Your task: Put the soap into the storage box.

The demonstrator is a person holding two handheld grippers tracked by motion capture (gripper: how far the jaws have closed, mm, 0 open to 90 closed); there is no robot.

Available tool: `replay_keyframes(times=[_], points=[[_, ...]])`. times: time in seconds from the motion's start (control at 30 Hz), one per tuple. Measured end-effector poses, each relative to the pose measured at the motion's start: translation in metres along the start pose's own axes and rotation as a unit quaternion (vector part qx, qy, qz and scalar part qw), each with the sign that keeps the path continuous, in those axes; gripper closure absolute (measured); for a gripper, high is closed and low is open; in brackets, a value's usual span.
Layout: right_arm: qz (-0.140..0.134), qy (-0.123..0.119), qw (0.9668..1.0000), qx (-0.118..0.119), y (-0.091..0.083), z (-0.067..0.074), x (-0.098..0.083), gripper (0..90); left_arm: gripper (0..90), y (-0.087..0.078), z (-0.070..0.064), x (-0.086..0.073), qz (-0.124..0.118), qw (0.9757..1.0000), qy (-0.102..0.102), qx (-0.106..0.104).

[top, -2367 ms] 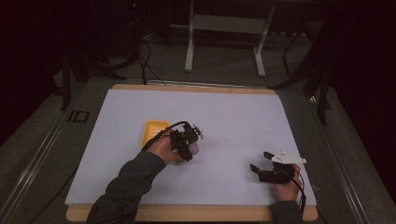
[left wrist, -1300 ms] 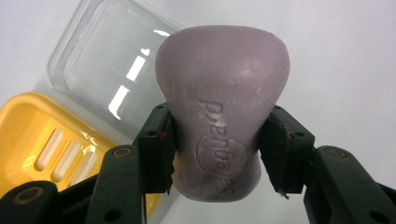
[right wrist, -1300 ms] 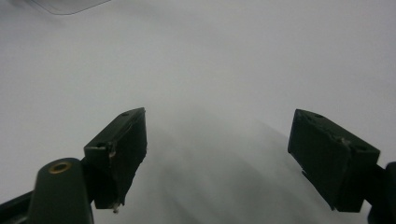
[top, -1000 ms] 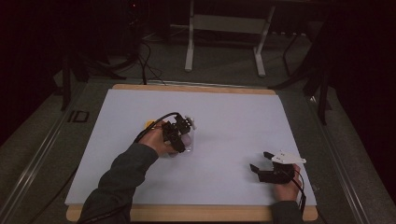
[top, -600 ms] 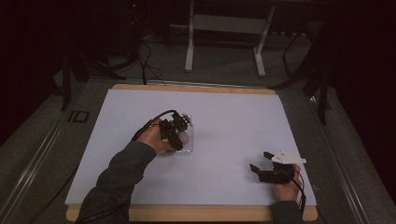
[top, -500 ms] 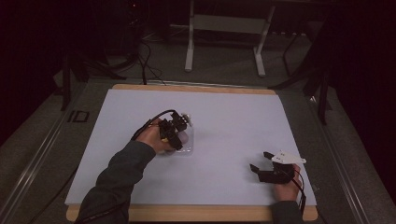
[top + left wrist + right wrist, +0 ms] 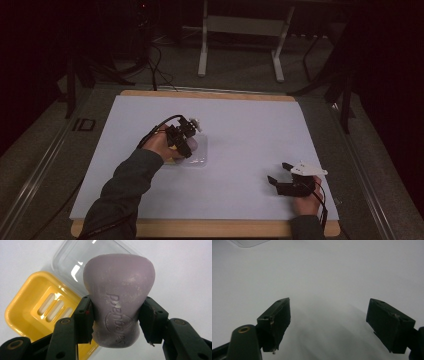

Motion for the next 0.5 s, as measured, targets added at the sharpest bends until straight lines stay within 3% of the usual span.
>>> replay_keyframes(times=[0.5], points=[[0.000,0.000,1.0000,0.000,0.0000,0.0000,0.0000,19.2,50.0,-0.0017,0.0096,-0.0005,-0.003,0.9999,-0.016,0.002]])
Point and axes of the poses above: each handheld gripper's, and its own axes: y roughly forward along the jaws, x roughly out of its top, z roughly to its left, the point moved 10 cm from there along y, roughly forward along the jaws, and after that the axes turned 10 degrees about -z, right-handed, at the moved point
